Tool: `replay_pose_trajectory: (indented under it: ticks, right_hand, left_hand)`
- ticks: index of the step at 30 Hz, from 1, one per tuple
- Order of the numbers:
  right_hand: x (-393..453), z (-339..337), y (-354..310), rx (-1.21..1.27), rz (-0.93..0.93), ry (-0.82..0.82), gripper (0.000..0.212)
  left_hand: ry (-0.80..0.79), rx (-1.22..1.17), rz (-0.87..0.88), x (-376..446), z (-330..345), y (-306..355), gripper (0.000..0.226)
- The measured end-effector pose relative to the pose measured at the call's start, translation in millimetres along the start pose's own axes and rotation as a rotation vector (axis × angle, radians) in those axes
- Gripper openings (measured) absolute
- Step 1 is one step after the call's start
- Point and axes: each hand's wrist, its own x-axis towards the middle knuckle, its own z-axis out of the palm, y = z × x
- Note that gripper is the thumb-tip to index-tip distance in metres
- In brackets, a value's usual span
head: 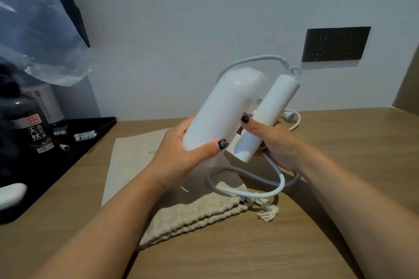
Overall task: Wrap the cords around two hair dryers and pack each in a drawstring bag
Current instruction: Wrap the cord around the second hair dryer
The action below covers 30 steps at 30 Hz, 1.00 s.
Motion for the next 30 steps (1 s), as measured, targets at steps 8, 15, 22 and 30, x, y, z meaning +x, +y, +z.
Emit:
replay_pose_trajectory:
  ticks: [8,15,22,30]
  right_hand:
    - [1,2,0,-0.012,0.011,0.056,0.105]
    - [4,3,6,-0.107,0.024,0.048,0.096]
    - [5,12,1,-0.112,0.031,0.064,0.073]
    - [7,19,3,-0.061,0.081,0.065,0.068]
  left_hand:
    - [0.1,0.161,0.08,0,4,-1,0.072]
    - [0.195,0.332,0.188,-3,4,0,0.074]
    - [0.259,0.427,0.263,-2,4,1,0.073]
    - [0.321,0.511,0.252,-1,5,-1,0.075]
